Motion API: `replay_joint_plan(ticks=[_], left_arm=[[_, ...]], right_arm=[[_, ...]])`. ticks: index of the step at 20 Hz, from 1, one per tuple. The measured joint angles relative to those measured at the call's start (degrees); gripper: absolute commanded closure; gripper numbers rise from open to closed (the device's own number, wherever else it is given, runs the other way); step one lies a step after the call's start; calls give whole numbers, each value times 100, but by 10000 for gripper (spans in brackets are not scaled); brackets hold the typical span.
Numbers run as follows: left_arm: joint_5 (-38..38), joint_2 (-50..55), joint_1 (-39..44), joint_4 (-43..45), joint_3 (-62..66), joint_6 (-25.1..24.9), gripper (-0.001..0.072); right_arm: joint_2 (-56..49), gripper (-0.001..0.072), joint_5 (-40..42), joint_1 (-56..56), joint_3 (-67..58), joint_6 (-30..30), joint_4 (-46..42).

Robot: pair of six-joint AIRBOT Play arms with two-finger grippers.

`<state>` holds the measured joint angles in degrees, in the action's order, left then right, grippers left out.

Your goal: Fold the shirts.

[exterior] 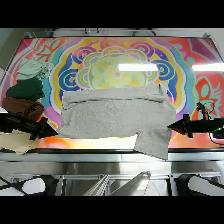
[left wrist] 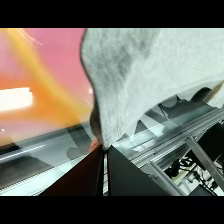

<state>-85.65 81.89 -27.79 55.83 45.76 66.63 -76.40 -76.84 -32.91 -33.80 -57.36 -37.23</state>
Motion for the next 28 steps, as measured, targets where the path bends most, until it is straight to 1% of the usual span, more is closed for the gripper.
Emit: replay_joint_plan(ticks=[3,5,10,14,17,20,23,28], left_arm=[[-192,-17,31,-227,24,-146,682],[-385,-24,-37,-643,61,-334,682],[-925,-24,-162,-2028,398,-776,682],[-1005,162,-28,-2754,1056,-866,682],[-800,643,184,-3110,1733,-750,682],[-483,1329,426,-3237,2444,-597,682],[-227,2140,570,-3276,3165,-398,683],[70,3305,643,-3119,4096,4,683]], right_arm=[[35,693,-214,-13,0,0,0],[127,694,-393,-17,0,28,94],[452,693,-713,-17,-20,358,863],[389,694,-452,-13,-321,544,1646],[-20,693,-94,122,-881,608,2122],[-710,693,396,424,-1617,647,2396],[-1615,692,841,772,-2511,649,2531],[-2850,692,1150,1095,-3536,660,2588]])
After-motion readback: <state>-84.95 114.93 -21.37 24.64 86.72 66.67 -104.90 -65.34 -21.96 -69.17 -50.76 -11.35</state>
